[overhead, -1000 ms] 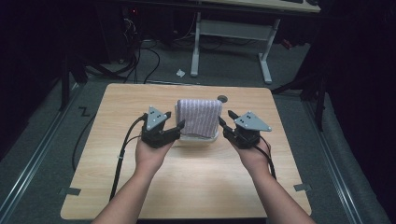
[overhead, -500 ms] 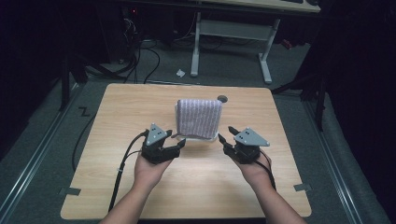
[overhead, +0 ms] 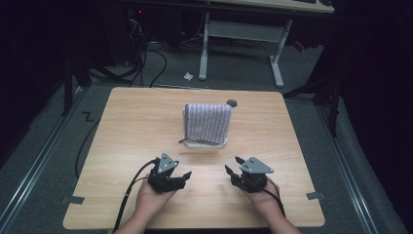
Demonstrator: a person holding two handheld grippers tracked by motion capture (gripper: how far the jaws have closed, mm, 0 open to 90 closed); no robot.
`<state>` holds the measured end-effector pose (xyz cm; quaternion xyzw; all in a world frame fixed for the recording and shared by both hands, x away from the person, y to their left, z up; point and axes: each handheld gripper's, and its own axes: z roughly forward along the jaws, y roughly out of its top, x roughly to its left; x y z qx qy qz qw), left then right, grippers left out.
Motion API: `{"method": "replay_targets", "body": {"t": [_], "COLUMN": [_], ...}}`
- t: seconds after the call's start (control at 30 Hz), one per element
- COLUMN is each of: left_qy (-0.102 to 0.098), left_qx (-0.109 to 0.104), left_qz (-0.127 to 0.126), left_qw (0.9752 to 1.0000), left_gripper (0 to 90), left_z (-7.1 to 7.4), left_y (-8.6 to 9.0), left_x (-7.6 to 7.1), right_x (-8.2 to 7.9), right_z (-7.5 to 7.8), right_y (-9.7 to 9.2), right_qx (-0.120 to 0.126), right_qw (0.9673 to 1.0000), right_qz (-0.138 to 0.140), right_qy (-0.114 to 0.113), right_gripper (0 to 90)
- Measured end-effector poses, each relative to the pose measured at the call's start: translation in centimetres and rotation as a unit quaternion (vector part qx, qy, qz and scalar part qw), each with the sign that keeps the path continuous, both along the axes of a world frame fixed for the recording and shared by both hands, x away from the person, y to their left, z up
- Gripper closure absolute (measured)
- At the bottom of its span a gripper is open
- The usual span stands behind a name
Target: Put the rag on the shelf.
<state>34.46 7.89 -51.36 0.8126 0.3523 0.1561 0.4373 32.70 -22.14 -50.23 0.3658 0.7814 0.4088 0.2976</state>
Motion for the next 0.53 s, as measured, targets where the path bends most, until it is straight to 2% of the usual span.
{"method": "replay_targets", "body": {"t": [0.07,0.1,0.13,0.17,0.2,0.23,0.27,0.37,0.43,0.5,0.53], "left_qy": [0.012,0.012,0.016,0.024,0.017,-0.006,-0.011,0.021,0.023,0.021,0.025], "left_qx": [0.015,0.015,0.019,0.034,0.042,0.04,0.03,-0.011,-0.009,-0.004,-0.008], "left_qz": [0.0,0.0,0.001,-0.003,-0.008,-0.002,0.007,0.013,0.013,0.015,0.017], "left_qw": [0.9998,0.9998,0.9997,0.9991,0.999,0.9992,0.9995,0.9996,0.9996,0.9997,0.9995], "left_gripper": [36.5,36.4,36.6,37.7,35.7,33.9,36.0,36.3,35.9,34.9,34.6], "left_z": [-1.0,-1.0,-2.3,-2.3,-1.9,-1.5,-1.2,-1.4,-1.6,-1.9,-2.0], "left_y": [0.4,0.4,1.1,1.2,1.2,1.4,1.9,2.6,2.6,2.6,2.7], "left_x": [-1.0,-1.0,-2.7,-3.2,-3.5,-3.8,-3.7,-2.8,-2.6,-2.5,-2.4], "right_x": [-0.6,-1.0,-1.5,-1.9,-2.4,-2.9,-3.0,-2.9,-2.4,-2.2,-2.2], "right_z": [-1.0,-1.5,-1.9,-2.2,-2.5,-2.7,-2.6,-2.5,-2.7,-2.8,-2.8], "right_y": [-0.1,-0.2,-0.4,-0.7,-1.1,-1.5,-1.7,-2.4,-2.7,-2.8,-2.7], "right_qx": [-0.008,-0.008,-0.005,-0.003,0.004,0.012,0.013,0.003,0.021,0.023,0.021], "right_qw": [0.9999,0.9999,0.9997,0.9997,0.9997,0.9995,0.9993,0.9995,0.9987,0.9985,0.9988], "right_qz": [0.002,0.001,-0.003,-0.004,-0.006,-0.006,-0.003,-0.008,-0.016,-0.018,-0.016], "right_qy": [0.009,0.014,0.022,0.022,0.024,0.029,0.035,0.03,0.044,0.045,0.042], "right_gripper": [48.4,47.9,46.8,46.7,47.2,47.4,46.9,47.0,46.9,46.7,46.4]}}
